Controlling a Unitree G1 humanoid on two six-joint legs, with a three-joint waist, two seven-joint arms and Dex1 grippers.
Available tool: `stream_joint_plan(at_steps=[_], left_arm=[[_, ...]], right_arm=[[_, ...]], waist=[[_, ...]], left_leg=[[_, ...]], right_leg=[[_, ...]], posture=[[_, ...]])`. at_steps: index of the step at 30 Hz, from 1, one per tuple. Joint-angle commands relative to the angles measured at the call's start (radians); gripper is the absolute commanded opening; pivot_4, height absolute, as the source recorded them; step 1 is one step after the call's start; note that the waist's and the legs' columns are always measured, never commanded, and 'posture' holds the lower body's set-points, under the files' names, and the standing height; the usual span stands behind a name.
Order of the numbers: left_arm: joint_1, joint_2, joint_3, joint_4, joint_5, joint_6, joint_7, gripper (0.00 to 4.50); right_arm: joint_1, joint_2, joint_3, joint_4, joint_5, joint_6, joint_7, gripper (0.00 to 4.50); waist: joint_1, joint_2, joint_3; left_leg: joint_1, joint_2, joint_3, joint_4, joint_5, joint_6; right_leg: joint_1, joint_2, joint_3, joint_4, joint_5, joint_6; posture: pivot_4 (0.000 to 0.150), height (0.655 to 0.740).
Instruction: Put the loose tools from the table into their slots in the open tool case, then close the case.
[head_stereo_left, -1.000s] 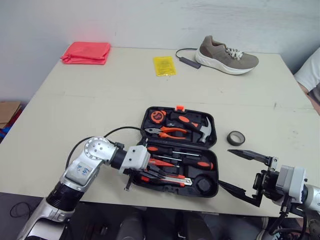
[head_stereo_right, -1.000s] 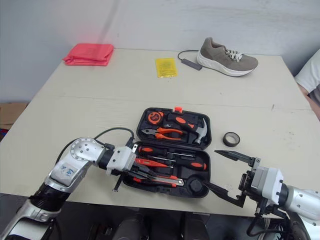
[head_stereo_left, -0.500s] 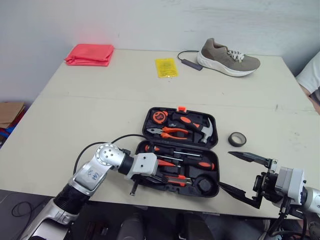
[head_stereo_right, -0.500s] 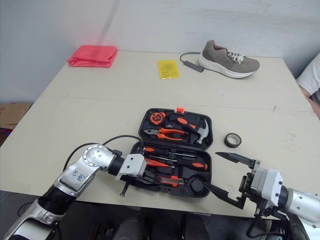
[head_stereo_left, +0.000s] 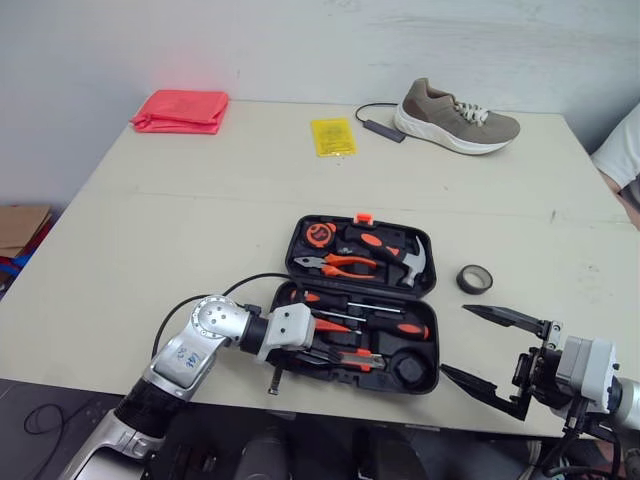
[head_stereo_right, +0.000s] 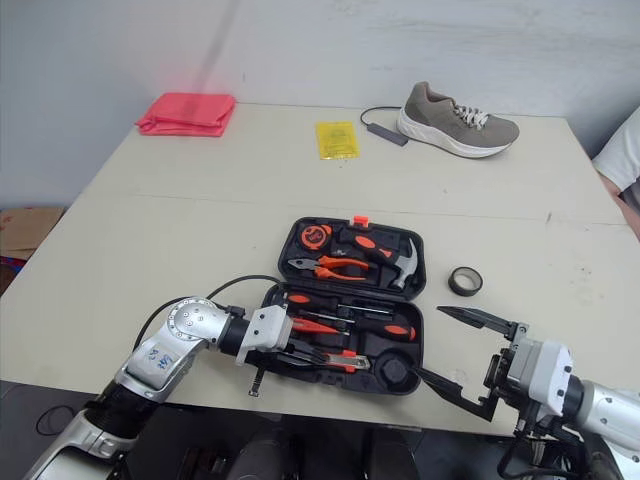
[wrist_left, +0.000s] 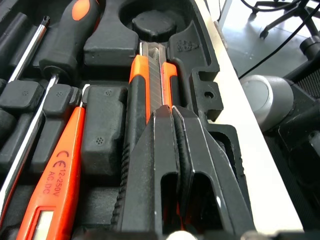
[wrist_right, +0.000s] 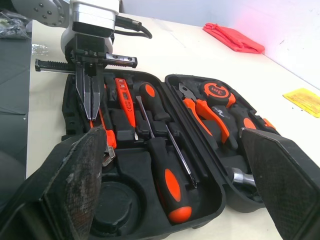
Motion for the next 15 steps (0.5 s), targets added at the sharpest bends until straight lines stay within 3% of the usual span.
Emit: stream_joint_plan(at_steps=[1,7,15], left_arm=[[-0.005,0.021,-0.028,0.037,0.082,0.053,0.047,0.04],[0.005,0.001,-0.047,0.001,0.064,0.133,0.068,0.04],[0.003,-0.045,0.037,-0.03,-0.02,0.011,0.055,0.04]], right_arm=[[0.007,0.007,-0.022,-0.018,0.021,-0.009,0.007,4.5],[0.025,0.006,-0.028,-0.021,0.028,-0.006,0.015,4.5],[0.033,0.005,-0.035,-0.01,0.035,-0.01,0.027,4.5]], waist=[[0.0,0.0,0.0],[0.002,0.0,0.0],[0.0,-0.001,0.001]], left_leg=[[0.0,0.0,0.0,0.0,0.0,0.0],[0.0,0.0,0.0,0.0,0.0,0.0],[-0.002,0.0,0.0,0.0,-0.001,0.001]], right_leg=[[0.0,0.0,0.0,0.0,0.0,0.0],[0.0,0.0,0.0,0.0,0.0,0.0],[-0.001,-0.001,0.0,-0.001,0.0,0.0]], posture=[[0.15,0.74],[0.15,0.74],[0.15,0.74]])
